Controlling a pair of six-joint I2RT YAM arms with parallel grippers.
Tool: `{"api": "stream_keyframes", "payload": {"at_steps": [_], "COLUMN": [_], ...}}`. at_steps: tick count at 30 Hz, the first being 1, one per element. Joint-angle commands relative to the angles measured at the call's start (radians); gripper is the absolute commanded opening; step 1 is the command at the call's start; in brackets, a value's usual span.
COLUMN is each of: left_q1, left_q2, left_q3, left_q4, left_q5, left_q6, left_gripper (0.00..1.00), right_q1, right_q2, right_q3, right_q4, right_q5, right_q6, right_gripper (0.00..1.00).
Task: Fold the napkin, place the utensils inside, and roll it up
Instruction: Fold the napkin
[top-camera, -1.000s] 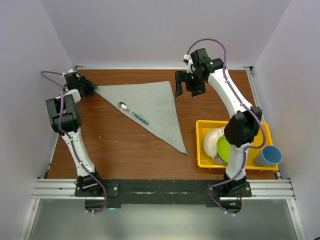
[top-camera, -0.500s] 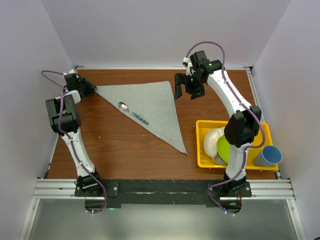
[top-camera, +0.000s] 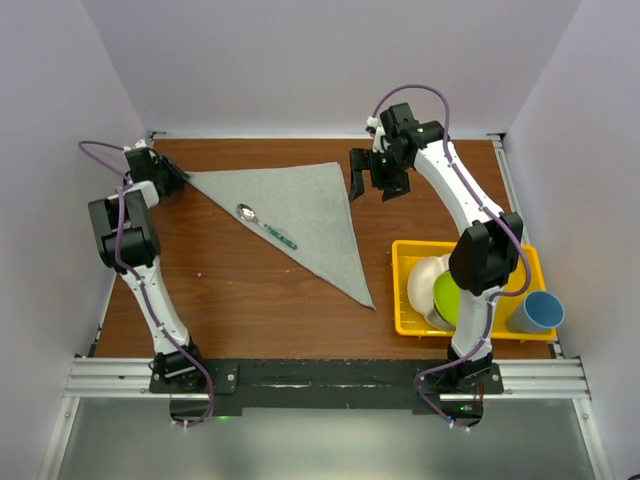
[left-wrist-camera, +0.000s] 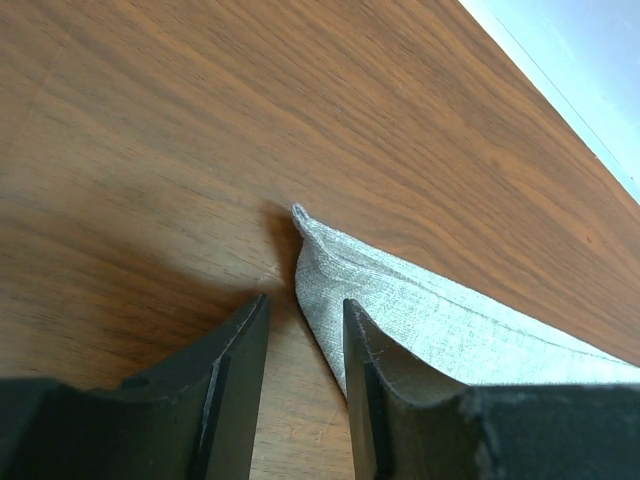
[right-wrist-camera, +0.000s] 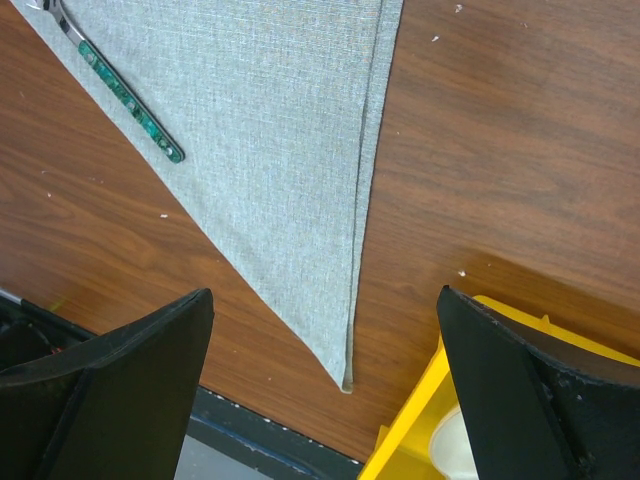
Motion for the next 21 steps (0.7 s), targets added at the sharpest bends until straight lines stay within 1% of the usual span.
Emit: {"api": "stream_keyframes", "payload": {"at_steps": [1,7,10,13,14,16,17,18,19,21], "left_q1": [0.012,0.012,0.014,0.011,0.011,0.005,0.000,-0.011,-0.020,-0.052], "left_q2": [0.034,0.073,0.079,0.057,0.050,0.024,0.011,-0.018,-0.033,-0.088], "left_q3": [0.076,0.105,0.114,0.113,0.116,0.120,0.119,0.117,0.107,0.088], "left_q4": [-0.013,0.009,0.013,0.027,0.033,0.039,0.049,0.053,0.059,0.076], "left_q5": [0.016,0.043,0.055,0.055,0.056,0.058,0.058,0.055,0.053,0.038], "left_q6": [0.017,-0.012,-0.015,-0.019,-0.023,-0.039,-0.044,-0.049,-0.056,-0.062], "left_gripper": [0.42,0.41,0.39,0.32,0.25,0.18,0.12,0.09,0.00,0.00], "right_q1": [-0.008,-0.011,-0.011,-0.011,-0.011,-0.011,-0.013,-0.013,-0.011,-0.013], "right_q2": [-0.048,-0.042,-0.042,-0.046,-0.049,-0.063,-0.072,-0.086,-0.112,-0.146], "right_q3": [0.029,0.035,0.040,0.043,0.040,0.031,0.022,-0.009,-0.029,-0.092], "right_q4": [0.005,-0.004,-0.007,-0.016,-0.016,-0.022,-0.022,-0.015,-0.007,0.013], "right_q5": [-0.035,-0.031,-0.034,-0.035,-0.040,-0.053,-0.058,-0.064,-0.075,-0.080], "right_q6": [0.008,0.005,0.007,0.004,0.002,-0.002,-0.004,-0.007,-0.008,-0.013], "right_gripper": [0.98,0.98,0.98,0.98,0.98,0.98,0.98,0.98,0.98,0.98]}}
